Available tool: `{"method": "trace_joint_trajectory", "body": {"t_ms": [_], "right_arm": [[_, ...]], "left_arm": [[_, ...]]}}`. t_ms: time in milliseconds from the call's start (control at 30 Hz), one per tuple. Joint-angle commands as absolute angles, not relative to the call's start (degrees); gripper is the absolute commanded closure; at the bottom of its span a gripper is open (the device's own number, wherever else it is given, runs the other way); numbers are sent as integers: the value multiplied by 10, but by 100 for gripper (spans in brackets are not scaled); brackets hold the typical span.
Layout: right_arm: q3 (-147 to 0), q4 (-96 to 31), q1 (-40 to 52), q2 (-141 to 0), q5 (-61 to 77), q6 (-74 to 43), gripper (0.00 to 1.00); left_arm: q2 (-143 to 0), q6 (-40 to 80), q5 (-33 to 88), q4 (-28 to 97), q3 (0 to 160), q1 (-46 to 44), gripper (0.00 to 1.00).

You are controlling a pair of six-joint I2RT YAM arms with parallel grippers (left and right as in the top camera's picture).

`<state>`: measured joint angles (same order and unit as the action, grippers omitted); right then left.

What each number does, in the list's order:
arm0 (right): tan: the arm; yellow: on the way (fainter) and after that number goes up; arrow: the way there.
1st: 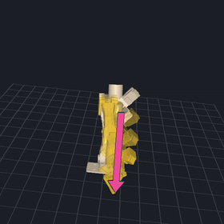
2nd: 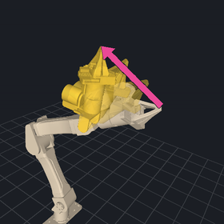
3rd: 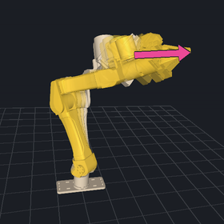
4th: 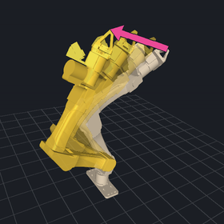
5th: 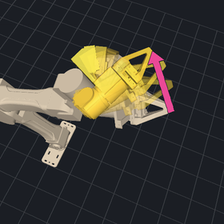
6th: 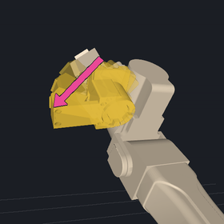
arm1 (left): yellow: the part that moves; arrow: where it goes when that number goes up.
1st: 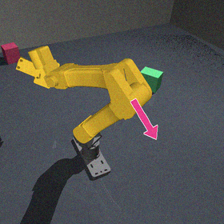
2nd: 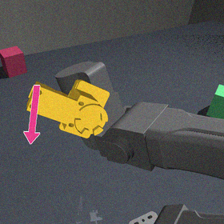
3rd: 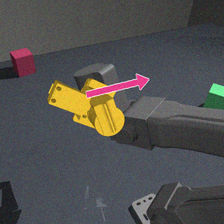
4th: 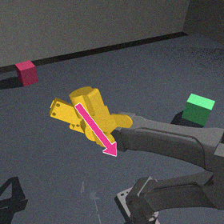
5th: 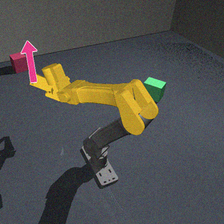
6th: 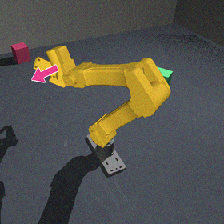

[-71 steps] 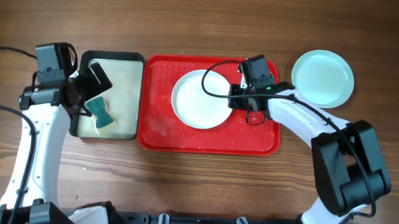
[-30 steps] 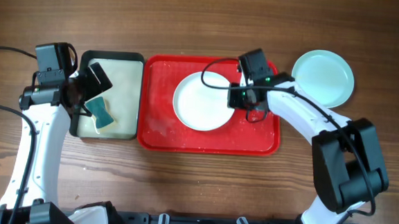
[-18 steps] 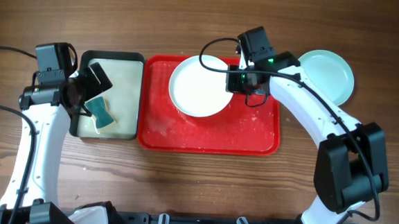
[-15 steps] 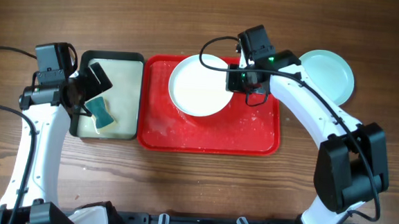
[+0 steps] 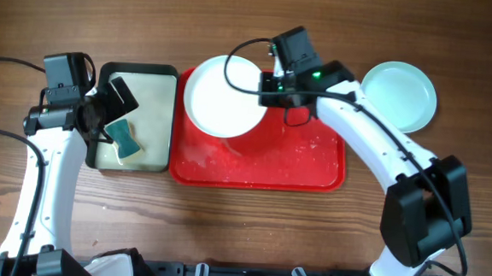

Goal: Clean dirty plates on tray and stack at the side
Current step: 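Lift the white plate and dip it into the black tray water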

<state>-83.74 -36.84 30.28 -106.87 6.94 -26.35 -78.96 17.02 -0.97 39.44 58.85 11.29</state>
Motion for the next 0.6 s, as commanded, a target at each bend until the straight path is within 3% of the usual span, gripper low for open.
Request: {"method": "trace_joint_trajectory", "body": {"t_ms": [0,300,567], "right_arm": [[-853,-322,333,-1075,15,-280,96],[-851,-193,387,-1093,-97,-284,96],[-851,-71,410,-1170,-106,-262,96]], "left_arm": [[-790,171,-5,393,595,111,0],[-790,171,-5,393,595,111,0],[-790,171,-5,393,595,111,0]]}}
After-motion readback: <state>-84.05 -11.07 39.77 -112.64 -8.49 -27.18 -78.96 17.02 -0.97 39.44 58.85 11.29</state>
